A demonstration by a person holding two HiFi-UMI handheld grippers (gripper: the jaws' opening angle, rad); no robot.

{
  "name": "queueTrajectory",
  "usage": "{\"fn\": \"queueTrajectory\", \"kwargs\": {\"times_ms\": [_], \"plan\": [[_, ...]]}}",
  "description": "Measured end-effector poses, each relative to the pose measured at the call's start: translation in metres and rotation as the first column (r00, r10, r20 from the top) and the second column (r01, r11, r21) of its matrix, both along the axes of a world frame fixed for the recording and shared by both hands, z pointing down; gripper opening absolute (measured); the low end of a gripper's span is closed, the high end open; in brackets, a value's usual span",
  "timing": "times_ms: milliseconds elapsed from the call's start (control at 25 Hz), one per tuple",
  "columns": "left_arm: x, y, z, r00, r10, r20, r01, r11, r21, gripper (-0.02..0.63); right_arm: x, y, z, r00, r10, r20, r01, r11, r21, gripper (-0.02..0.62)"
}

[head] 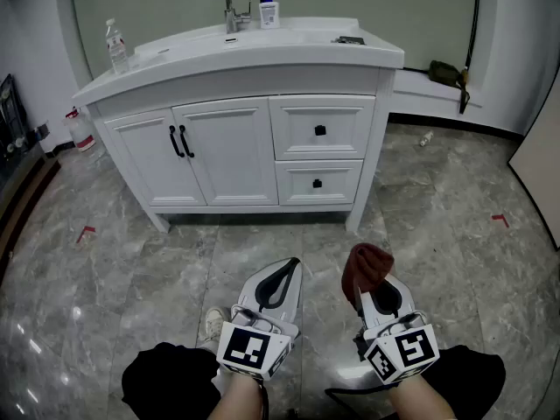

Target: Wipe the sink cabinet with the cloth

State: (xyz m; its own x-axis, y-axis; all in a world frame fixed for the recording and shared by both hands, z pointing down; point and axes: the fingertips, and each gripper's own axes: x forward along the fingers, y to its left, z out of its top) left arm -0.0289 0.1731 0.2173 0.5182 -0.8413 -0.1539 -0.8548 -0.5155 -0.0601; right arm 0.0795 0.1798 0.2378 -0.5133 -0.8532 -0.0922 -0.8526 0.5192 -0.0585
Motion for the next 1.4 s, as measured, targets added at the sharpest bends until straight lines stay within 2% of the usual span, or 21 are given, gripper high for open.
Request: {"fn": "queueTrajectory", "kwargs": {"times_ms": [320, 680, 1040, 1400], "plan": [[0.000, -0.001, 0.001, 1.000, -0.002, -0.013, 0.002, 1.000, 0.002, 0.000, 0.002, -0.002, 0.008, 0.999, 0.000, 0.040, 0.001, 0.999, -0.038, 0.077], [-0.004, -0.031, 0.001, 0.997, -0.007, -0.074, 0.008, 1.000, 0.013, 0.000, 0.009, -0.030, 0.017, 0.995, 0.047, 0.086, -0.041, 0.997, -0.071, 0.078], [-0.020, -0.097, 0.011, 0.993, -0.041, -0.113, 0.040, 0.999, -0.011, 0.000, 0.012, -0.104, 0.006, 0.985, 0.106, 0.134, -0.097, 0.993, -0.070, 0.078], [-0.047, -0.181, -0.018, 0.988, -0.095, -0.124, 0.098, 0.995, 0.018, 0.000, -0.020, -0.199, -0.009, 0.985, 0.058, 0.164, -0.046, 0.996, -0.075, 0.078]]}}
